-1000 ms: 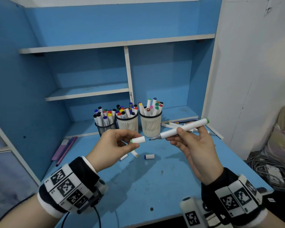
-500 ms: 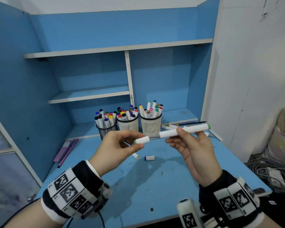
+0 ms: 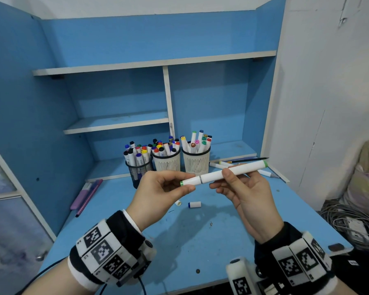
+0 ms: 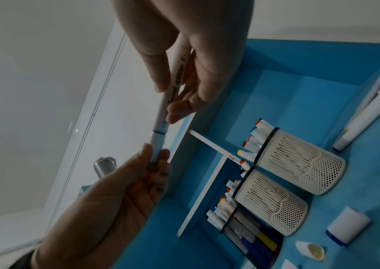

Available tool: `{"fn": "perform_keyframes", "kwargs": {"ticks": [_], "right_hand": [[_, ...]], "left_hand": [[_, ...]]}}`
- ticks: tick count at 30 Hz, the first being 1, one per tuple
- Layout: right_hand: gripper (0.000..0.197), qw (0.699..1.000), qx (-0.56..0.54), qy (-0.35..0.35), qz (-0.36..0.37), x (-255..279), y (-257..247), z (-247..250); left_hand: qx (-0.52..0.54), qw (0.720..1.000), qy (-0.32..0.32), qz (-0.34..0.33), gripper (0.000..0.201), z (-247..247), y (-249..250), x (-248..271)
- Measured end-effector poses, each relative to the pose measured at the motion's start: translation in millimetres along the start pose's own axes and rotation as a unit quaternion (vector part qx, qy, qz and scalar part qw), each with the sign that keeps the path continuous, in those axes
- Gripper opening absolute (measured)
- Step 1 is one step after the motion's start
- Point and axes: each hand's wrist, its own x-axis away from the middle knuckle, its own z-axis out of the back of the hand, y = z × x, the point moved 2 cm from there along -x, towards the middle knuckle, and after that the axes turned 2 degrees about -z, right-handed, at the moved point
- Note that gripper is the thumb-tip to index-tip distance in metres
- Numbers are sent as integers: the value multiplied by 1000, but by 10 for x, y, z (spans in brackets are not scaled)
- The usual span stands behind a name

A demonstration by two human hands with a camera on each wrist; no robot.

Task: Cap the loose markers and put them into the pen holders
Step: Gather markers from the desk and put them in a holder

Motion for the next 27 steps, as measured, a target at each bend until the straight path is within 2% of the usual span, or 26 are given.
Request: {"fn": "perform_keyframes", "kwargs": {"ticks": [9, 13, 15, 16, 18, 19, 22, 24, 27], "right_hand": [[76, 1000, 0, 3, 6, -19, 70, 43], [56, 1000, -8, -6, 16, -84, 45, 81], [46, 998, 53, -22, 40, -89, 1, 85], [35, 993, 101, -34, 50, -86, -14, 90], [12, 972, 214, -77, 61, -77, -27, 95], [11, 952, 278, -113, 62, -76, -21, 102], [12, 860, 463, -207, 59, -70, 9, 131], [12, 814, 523, -240, 78, -69, 15, 123], [13, 786, 549, -269, 89, -75, 6, 66]], "left_hand": [[-1, 999, -15, 34, 23, -81, -36, -13], [-7, 999, -39, 35, 22, -154, -15, -18], [-11, 999, -45, 24, 25, -135, 29, -39], [-8, 999, -42, 19, 27, -111, 61, -55], [1, 999, -35, 6, 34, -53, 127, -99], [4, 1000, -31, -2, 35, -28, 160, -127], [5, 999, -27, -23, 33, 22, 247, -203], [-9, 999, -35, -26, 32, 37, 269, -245], [-41, 997, -52, -27, 22, 25, 295, -290]]}}
